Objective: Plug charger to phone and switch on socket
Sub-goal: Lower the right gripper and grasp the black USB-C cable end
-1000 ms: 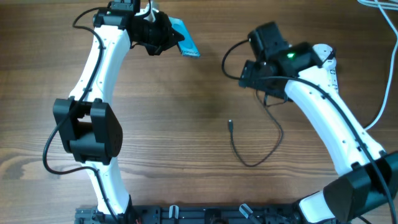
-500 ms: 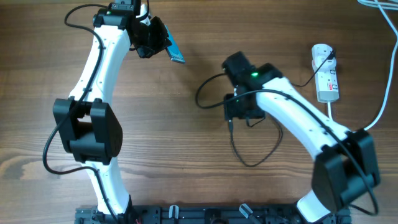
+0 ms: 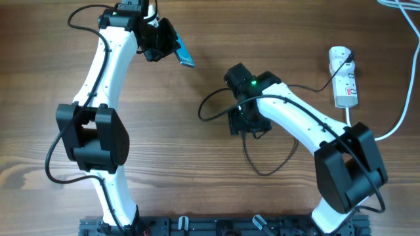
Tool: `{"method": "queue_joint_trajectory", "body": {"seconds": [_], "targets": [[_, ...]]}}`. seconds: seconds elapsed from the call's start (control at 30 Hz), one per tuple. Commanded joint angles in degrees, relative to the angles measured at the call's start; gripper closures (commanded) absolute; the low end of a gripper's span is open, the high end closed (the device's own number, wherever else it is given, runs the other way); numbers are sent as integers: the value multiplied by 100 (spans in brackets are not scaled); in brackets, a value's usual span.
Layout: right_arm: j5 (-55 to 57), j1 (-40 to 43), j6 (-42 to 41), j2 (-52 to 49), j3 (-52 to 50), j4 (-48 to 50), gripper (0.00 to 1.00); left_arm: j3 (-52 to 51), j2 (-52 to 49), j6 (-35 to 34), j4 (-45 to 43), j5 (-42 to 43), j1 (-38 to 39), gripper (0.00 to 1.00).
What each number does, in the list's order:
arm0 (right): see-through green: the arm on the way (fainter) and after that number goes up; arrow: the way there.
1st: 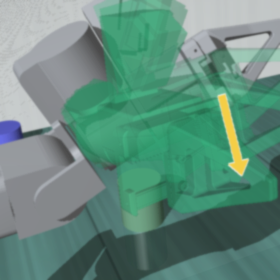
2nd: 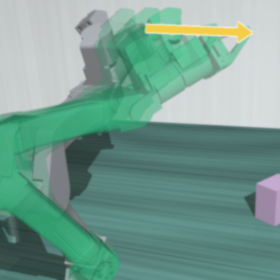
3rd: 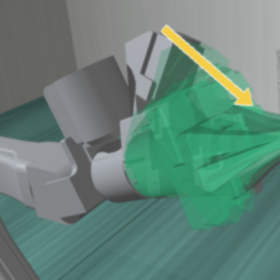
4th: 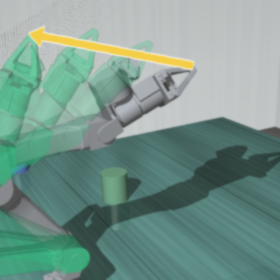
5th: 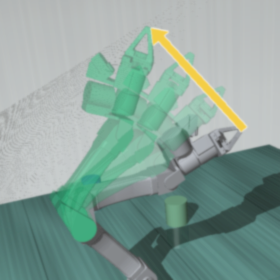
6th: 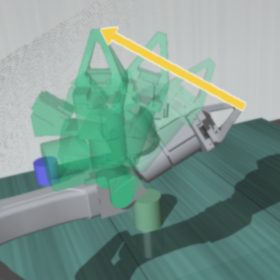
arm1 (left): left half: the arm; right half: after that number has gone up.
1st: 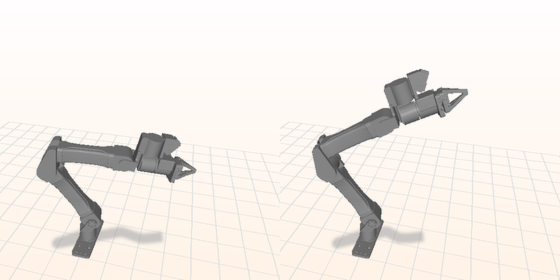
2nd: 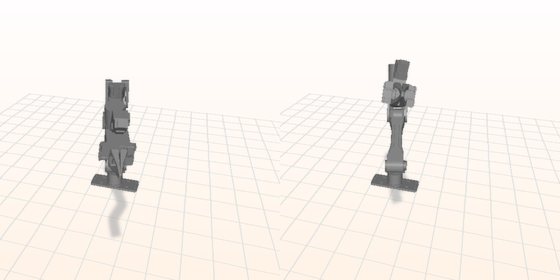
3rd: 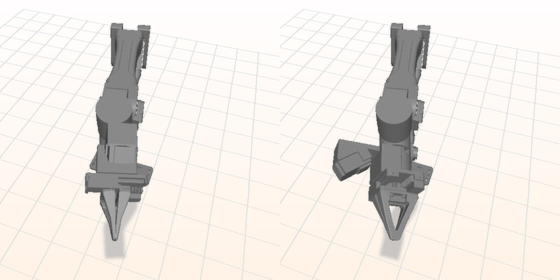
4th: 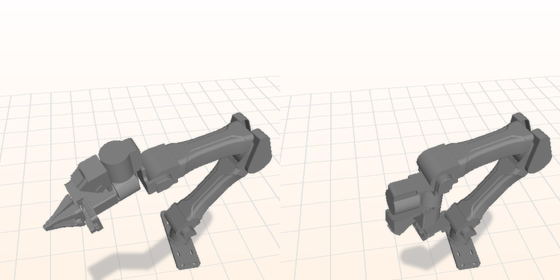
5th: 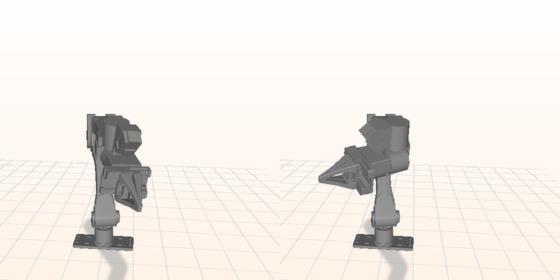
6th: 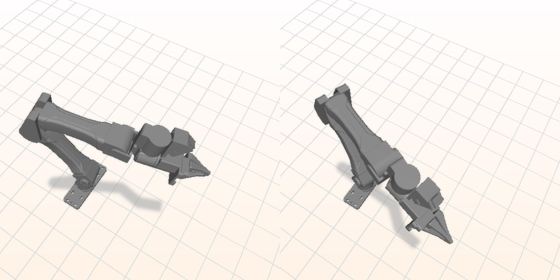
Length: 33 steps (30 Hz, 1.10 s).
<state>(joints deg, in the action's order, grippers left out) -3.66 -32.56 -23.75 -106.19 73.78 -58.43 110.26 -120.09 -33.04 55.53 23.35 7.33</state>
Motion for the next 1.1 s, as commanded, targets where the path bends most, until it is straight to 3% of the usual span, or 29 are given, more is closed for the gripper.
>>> {"method": "queue_joint_trajectory", "body": {"seconds": [0.0, 0.1, 0.87, 1.07], "targets": [[-96, -48, -90, -133, -463, 341, 42, 44, 190, 133, -15, -31, 7, 96], [-94, -48, -177, -136, -719, 625, 50, 44, 190, 131, -22, -31, 4, 96], [101, -50, -350, -538, -1049, 1058, 67, 44, 190, 131, -20, -31, 4, 96], [101, -94, -348, -546, -1049, 1058, 80, 44, 190, 131, -20, -33, 4, 96]]}}
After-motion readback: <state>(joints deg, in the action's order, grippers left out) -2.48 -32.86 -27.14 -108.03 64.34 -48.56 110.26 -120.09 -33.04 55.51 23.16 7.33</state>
